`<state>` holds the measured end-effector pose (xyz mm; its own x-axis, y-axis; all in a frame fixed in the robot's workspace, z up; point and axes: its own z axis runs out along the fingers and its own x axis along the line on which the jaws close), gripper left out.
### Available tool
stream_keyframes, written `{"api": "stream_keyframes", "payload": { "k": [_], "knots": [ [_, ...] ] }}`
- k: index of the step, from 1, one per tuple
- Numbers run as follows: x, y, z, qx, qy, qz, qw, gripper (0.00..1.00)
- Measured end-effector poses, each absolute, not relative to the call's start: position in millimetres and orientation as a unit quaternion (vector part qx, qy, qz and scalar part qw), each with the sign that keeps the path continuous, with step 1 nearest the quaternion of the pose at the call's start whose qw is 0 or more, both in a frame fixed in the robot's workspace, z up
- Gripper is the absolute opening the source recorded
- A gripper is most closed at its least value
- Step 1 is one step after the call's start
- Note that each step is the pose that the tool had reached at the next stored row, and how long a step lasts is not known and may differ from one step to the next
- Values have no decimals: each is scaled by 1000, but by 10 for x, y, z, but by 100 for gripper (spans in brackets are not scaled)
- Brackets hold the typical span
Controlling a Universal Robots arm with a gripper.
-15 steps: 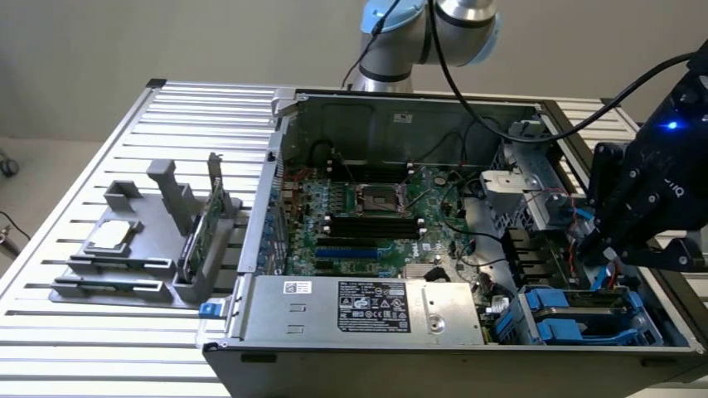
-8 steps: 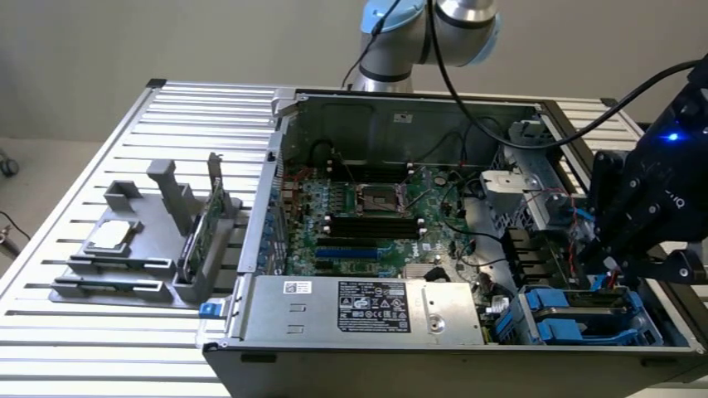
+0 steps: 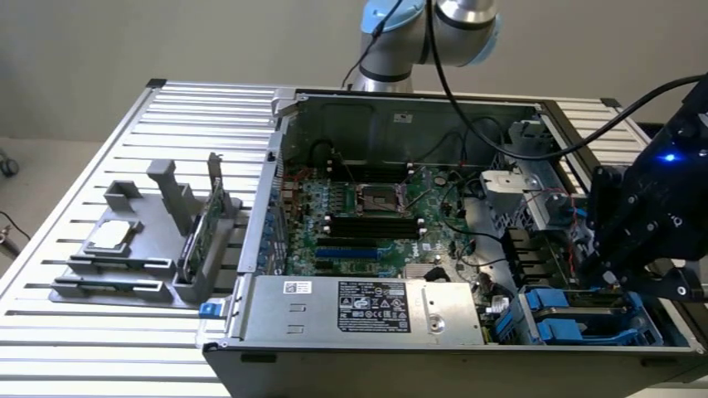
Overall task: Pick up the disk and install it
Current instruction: 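Insert the second disk wire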
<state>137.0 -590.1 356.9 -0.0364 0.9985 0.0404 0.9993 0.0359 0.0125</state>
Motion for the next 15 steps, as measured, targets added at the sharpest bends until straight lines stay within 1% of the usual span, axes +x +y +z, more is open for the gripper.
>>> {"api": "stream_keyframes", "payload": {
  "k": [7,15],
  "knots": [
    [1371,-5910,3462,-694,-720,-24,4,17],
    [1371,-5935,3439,-694,-720,-27,5,17]
  ]
}}
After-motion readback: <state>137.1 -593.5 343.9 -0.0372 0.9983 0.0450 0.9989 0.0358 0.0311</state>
